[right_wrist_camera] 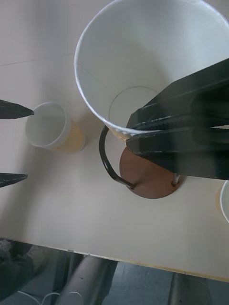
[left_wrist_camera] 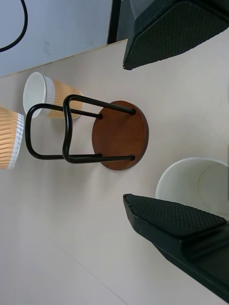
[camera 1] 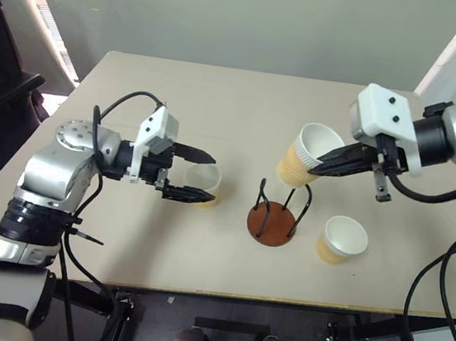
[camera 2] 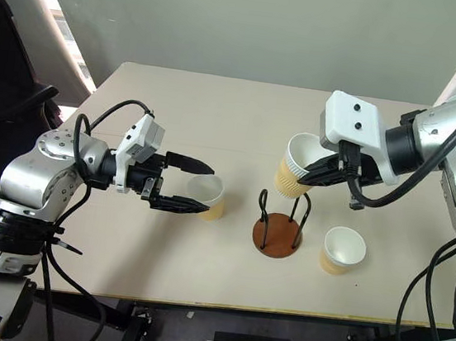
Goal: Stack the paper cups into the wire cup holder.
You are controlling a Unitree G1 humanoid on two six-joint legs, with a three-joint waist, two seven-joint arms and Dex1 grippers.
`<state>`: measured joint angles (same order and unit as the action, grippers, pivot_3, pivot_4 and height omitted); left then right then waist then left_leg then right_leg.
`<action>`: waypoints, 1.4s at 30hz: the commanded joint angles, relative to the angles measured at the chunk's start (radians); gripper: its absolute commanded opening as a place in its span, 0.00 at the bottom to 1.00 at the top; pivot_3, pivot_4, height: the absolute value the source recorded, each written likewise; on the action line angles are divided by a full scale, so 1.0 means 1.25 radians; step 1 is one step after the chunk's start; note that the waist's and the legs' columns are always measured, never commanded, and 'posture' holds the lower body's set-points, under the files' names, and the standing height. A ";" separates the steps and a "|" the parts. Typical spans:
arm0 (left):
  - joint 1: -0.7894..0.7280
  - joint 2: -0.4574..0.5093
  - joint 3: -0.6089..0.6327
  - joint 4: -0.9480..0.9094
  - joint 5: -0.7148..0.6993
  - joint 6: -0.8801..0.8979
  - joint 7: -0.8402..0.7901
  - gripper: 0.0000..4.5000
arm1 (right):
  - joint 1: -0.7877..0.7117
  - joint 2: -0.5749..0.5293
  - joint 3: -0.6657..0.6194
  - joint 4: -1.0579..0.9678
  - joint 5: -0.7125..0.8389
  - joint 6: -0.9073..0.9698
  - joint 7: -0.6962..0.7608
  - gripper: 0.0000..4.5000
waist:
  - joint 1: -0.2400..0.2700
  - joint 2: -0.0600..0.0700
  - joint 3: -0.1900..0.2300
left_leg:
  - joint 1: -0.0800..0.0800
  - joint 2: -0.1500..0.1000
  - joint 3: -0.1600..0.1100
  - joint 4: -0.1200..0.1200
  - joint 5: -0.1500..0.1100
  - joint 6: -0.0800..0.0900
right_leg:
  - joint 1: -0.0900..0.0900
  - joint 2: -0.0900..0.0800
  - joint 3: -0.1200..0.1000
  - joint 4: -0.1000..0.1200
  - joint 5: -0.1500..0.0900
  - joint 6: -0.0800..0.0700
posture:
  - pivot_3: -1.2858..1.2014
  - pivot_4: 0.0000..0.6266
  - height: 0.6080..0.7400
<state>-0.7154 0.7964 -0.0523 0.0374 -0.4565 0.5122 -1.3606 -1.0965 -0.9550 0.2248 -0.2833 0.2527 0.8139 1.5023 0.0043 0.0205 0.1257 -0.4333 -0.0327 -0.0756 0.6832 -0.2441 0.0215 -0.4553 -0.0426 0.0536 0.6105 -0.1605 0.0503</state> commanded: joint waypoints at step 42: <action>-0.061 0.148 -0.141 -0.282 0.264 -0.051 0.091 1.00 | 0.067 0.031 -0.149 -0.055 0.276 0.210 -0.188 0.84 | -0.001 0.000 0.000 | 0.001 0.000 0.000 0.000 0.001 0.000 | 0.000 0.000 0.000 0.000 -0.001 -0.001 | 0.52 0.24 1.00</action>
<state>-0.7732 0.9597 -0.2208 -0.2969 -0.1785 0.4689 -1.2590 -1.0049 -0.9103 0.0860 -0.3244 0.5634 1.0682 1.2810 0.0028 0.0204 0.1257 -0.4318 -0.0324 -0.0752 0.6829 -0.2433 0.0221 -0.4547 -0.0421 0.0541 0.6106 -0.1612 0.0496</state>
